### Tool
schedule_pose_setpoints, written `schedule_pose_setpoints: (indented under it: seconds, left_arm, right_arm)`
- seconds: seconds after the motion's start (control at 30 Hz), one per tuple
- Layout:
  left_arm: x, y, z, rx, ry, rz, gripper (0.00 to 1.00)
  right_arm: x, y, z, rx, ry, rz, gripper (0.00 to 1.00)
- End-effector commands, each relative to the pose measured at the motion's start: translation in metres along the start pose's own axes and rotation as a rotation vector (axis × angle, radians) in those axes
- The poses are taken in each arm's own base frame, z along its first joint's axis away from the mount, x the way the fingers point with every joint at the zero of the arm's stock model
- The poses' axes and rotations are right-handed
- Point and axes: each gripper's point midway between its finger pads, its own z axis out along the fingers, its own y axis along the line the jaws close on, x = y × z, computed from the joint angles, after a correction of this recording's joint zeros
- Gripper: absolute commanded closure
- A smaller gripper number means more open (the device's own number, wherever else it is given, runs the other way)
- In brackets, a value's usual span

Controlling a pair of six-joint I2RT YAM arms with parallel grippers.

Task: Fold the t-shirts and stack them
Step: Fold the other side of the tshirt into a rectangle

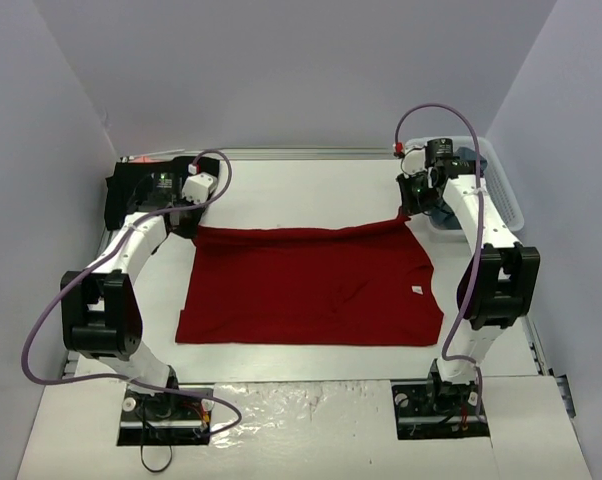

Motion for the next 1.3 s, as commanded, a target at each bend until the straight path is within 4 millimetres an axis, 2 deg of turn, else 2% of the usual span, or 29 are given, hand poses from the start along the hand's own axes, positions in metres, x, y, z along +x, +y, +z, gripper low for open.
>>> schedule_pose_setpoints:
  seconds: [0.0,0.17,0.53,1.27]
  left_arm:
    - [-0.010,-0.002,-0.018,0.022,-0.057,0.023,0.98]
    - [-0.003,-0.009,-0.024,0.045,-0.054,0.046,0.98]
    - [0.011,-0.017,-0.038,0.055,-0.060,0.089,0.97]
    - [0.058,-0.028,-0.040,0.091,0.018,0.154,0.98]
  right_arm:
    - [0.014,0.000,-0.022,0.031,0.008,-0.021,1.00]
    - [0.036,0.002,-0.029,0.048,0.042,-0.029,1.00]
    - [0.056,0.005,-0.056,0.085,0.045,-0.042,1.00]
    - [0.116,0.024,-0.071,0.050,0.148,-0.073,1.00]
